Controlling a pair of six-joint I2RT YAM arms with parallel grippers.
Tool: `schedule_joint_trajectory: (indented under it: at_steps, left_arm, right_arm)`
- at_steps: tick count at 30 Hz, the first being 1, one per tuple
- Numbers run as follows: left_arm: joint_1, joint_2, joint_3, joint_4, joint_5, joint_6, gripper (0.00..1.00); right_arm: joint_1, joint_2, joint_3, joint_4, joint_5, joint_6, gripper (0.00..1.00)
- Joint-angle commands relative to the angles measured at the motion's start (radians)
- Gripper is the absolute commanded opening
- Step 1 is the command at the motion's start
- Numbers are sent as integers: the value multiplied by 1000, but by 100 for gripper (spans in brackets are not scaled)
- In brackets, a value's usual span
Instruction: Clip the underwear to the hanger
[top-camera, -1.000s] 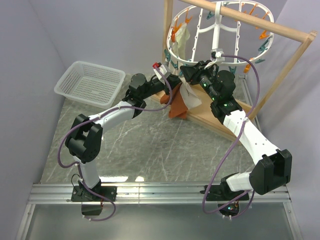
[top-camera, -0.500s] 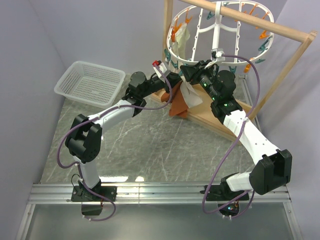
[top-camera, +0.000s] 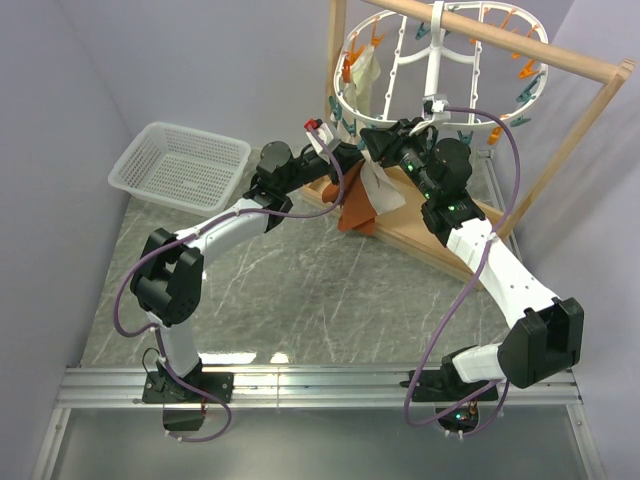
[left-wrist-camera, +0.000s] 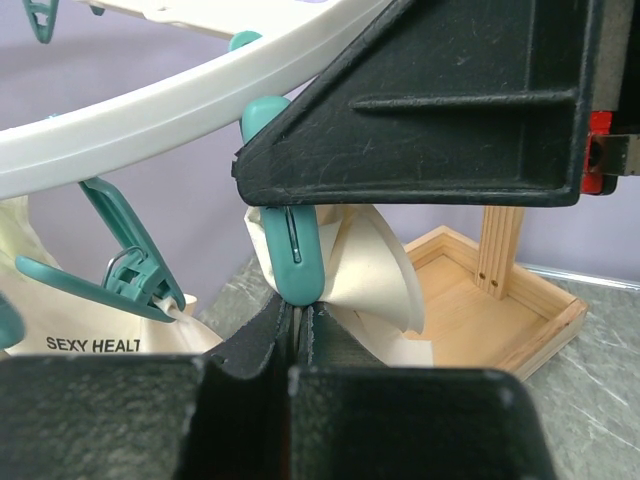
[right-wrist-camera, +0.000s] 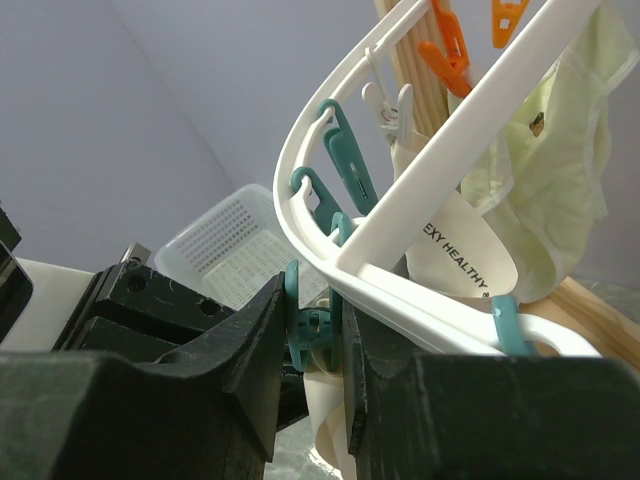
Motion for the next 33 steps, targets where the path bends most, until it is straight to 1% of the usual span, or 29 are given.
schedule_joint_trajectory:
  at_steps: [1, 4, 5, 15, 16, 27, 30, 31, 33]
  left_arm:
    - [-2, -14, 73, 70, 17, 5, 0]
    - [-3, -12, 74, 72, 15, 3, 0]
    - [-2, -10, 76, 73, 13, 3, 0]
    - [2, 0, 99, 75, 10, 8, 0]
    - [2, 5, 104, 70, 13, 8, 0]
    - [2, 0, 96, 70, 12, 13, 0]
    - [3, 0, 96, 67, 9, 11, 4]
    - [3, -1, 97, 66, 6, 11, 6]
    - [2, -3, 97, 61, 3, 8, 7]
  right_arm:
    - [1, 15, 54, 17, -60, 29, 25]
    - [-2, 16, 57, 12, -59, 29, 30]
    - [-1, 16, 58, 11, -56, 28, 32]
    - [1, 13, 60, 5, -57, 25, 40]
    - [-1, 12, 60, 6, -57, 25, 43]
    - [1, 13, 63, 5, -59, 25, 52]
    - [1, 12, 66, 3, -60, 26, 55]
    - [-1, 10, 65, 5, -59, 26, 56]
    - [1, 10, 65, 2, -59, 26, 57]
